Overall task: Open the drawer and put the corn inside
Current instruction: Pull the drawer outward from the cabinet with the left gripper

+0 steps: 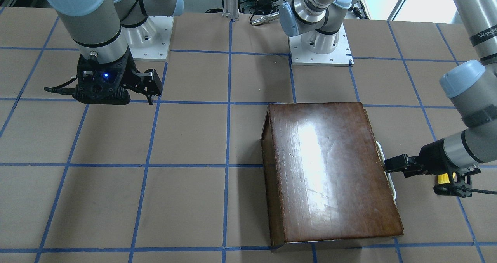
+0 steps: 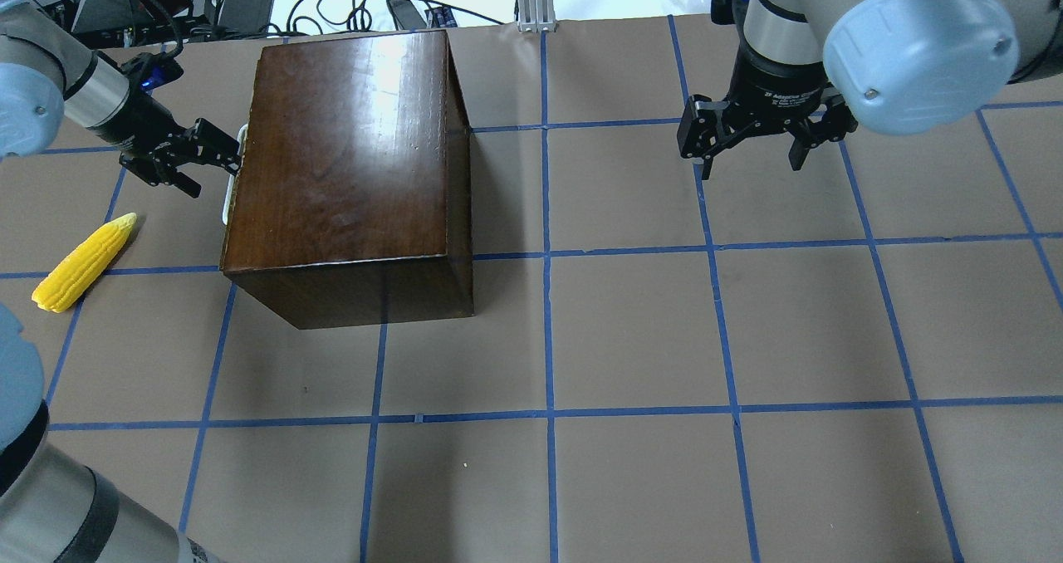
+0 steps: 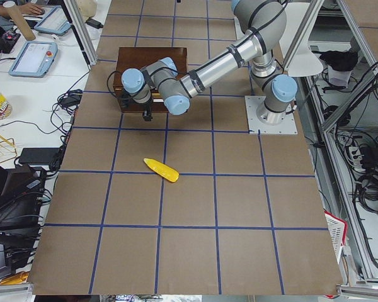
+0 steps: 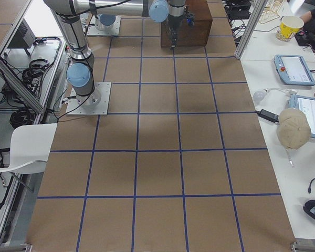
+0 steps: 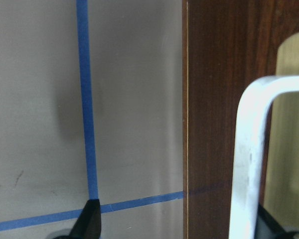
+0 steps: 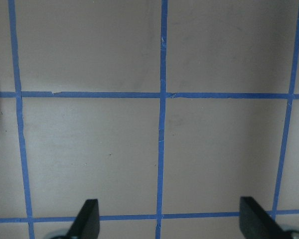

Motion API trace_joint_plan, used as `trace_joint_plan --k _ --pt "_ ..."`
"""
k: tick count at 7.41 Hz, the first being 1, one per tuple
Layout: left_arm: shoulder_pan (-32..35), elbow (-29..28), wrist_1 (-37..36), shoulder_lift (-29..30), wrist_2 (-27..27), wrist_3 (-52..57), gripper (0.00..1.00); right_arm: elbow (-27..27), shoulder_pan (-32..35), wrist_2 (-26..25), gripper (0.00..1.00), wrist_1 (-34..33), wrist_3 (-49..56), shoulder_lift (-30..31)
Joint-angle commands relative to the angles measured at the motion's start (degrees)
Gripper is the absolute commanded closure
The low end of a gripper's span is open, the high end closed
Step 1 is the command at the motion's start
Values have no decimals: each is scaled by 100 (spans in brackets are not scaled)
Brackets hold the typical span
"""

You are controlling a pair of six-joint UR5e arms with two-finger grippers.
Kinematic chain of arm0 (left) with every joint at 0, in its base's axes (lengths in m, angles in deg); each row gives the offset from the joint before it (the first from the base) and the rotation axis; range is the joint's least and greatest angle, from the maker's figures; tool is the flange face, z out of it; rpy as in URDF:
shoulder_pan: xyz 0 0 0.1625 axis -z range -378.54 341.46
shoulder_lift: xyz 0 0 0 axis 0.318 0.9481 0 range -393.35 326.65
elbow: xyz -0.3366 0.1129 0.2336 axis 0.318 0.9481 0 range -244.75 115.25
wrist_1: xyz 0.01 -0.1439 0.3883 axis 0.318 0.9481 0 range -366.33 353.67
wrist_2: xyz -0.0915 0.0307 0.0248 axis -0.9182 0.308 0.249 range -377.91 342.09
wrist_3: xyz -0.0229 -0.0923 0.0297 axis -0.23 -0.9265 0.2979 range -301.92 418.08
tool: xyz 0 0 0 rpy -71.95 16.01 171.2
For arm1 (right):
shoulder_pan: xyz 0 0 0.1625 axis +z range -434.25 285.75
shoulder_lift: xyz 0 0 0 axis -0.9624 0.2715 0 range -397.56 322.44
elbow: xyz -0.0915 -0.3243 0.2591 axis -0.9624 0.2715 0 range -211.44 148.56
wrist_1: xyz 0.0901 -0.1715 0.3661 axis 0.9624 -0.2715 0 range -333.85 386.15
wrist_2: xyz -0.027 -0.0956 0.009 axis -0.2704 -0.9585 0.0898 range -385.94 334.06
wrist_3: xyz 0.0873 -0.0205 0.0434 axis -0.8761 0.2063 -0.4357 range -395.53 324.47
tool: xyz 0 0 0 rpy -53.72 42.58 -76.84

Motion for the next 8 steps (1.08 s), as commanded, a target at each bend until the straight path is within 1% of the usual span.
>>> trace_joint_plan --k 1,3,8 --pt "-7 8 -100 -3 50 -8 0 0 0 0 0 5 0 0" --pt "-67 -10 -100 -12 190 1 0 0 0 0 0 -4 0 0" --pt "-410 -36 -100 -12 199 36 0 0 0 0 0 5 0 0"
